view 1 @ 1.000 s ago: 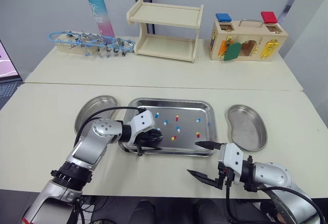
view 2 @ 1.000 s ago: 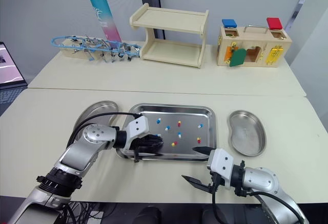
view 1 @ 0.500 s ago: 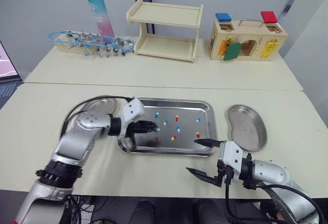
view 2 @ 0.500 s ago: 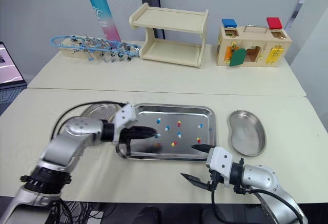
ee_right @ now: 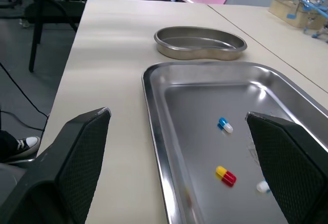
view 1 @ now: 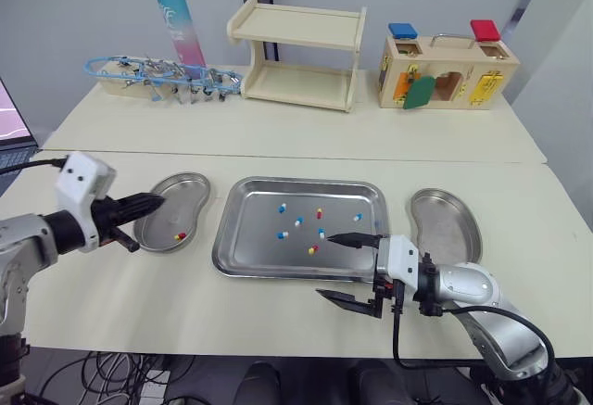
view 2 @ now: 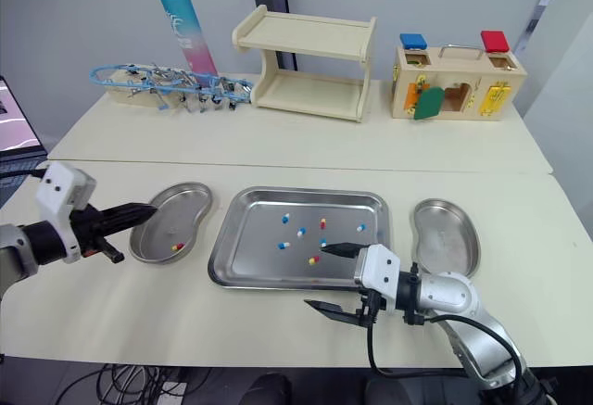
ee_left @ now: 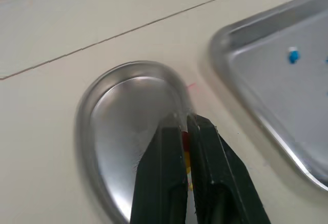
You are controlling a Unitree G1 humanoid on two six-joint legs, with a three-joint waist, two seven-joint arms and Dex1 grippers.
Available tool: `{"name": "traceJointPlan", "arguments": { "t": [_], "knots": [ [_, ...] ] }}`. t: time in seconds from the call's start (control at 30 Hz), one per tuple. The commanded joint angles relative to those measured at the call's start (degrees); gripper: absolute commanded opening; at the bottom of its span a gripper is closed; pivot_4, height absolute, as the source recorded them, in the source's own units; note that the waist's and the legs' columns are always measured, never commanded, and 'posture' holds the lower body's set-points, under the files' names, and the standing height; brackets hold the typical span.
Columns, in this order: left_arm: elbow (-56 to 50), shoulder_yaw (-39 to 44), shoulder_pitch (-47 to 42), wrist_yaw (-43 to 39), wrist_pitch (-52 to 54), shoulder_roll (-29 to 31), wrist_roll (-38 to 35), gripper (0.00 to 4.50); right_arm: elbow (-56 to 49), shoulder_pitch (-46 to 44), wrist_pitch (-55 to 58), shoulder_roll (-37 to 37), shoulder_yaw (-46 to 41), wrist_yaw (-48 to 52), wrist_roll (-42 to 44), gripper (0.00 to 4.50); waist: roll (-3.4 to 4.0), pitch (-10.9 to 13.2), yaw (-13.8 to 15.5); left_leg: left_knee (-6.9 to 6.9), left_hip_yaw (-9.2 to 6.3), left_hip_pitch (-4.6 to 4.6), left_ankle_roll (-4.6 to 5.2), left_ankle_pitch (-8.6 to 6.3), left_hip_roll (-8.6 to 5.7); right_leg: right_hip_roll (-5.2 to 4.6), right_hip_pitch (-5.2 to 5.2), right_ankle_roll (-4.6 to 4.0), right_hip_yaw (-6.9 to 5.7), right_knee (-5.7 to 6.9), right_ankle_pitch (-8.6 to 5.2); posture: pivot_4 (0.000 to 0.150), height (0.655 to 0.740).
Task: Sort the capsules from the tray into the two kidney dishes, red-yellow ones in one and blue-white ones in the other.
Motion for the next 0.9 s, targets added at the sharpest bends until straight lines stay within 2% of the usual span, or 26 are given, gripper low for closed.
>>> {"name": "traceJointPlan", "arguments": {
  "t": [0.03,0.07,0.1,0.33,0.6,0.8,0.9],
  "knots": [
    [-0.5,1.6,-0.2,3.8,-1.9,-1.5,0.5,0.02,-0.1,-1.1,-0.6,0.4,-0.1,0.8,0.9,4.5,-0.01,0.0,0.2,0.0,0.0,0.0,0.0,0.0,0.0,0.0,0.0,0.0,0.0,-0.01,0.0,0.15,0.74],
    [-0.4,1.5,-0.2,4.3,-1.7,-1.7,0.2,0.02,0.1,-1.2,-0.7,0.4,-0.1,0.9,0.9,4.5,-0.02,0.0,0.1,0.0,0.0,-0.01,0.0,0.0,0.0,0.0,0.0,0.0,0.0,-0.01,0.0,0.15,0.74],
    [-0.4,1.4,-0.3,4.6,-1.5,-1.9,-0.2,0.28,0.2,-1.3,-0.7,0.5,-0.1,1.0,0.9,4.5,-0.02,0.0,0.1,0.0,0.0,0.0,0.0,0.0,0.0,0.0,0.0,0.0,0.0,0.0,0.0,0.15,0.74],
    [-1.5,1.6,-1.1,5.8,-0.5,-2.0,-2.4,2.35,0.0,-1.0,-0.5,0.4,-0.3,1.4,0.9,4.5,-0.01,0.0,0.0,-0.01,0.0,0.01,0.0,0.0,0.01,0.01,-0.03,-0.01,0.01,0.02,0.0,0.15,0.74],
    [-3.6,5.0,1.7,5.2,-0.3,-0.7,-4.5,2.35,0.0,-0.9,-0.9,-0.1,-0.9,1.4,0.4,4.5,-0.01,0.0,-0.1,-0.02,0.01,0.0,0.0,0.0,0.01,0.01,-0.03,-0.01,0.02,0.01,0.0,0.15,0.74],
    [-5.1,13.4,10.7,3.2,-5.2,-2.1,-4.0,2.35,-1.5,0.9,-0.8,-3.7,-5.3,1.6,1.6,4.5,-0.01,0.0,-0.1,-0.05,0.05,0.02,0.0,0.0,0.03,0.0,-0.05,-0.01,0.04,0.0,0.0,0.15,0.74],
    [-3.4,18.5,19.2,-0.4,-9.1,-3.9,-3.9,2.35,-4.1,4.4,0.3,-8.7,-11.8,2.5,3.8,4.5,0.0,0.0,0.0,-0.09,0.1,0.01,-0.01,-0.01,0.03,-0.03,-0.04,-0.02,0.06,-0.08,0.01,0.15,0.74]
  ]
}}
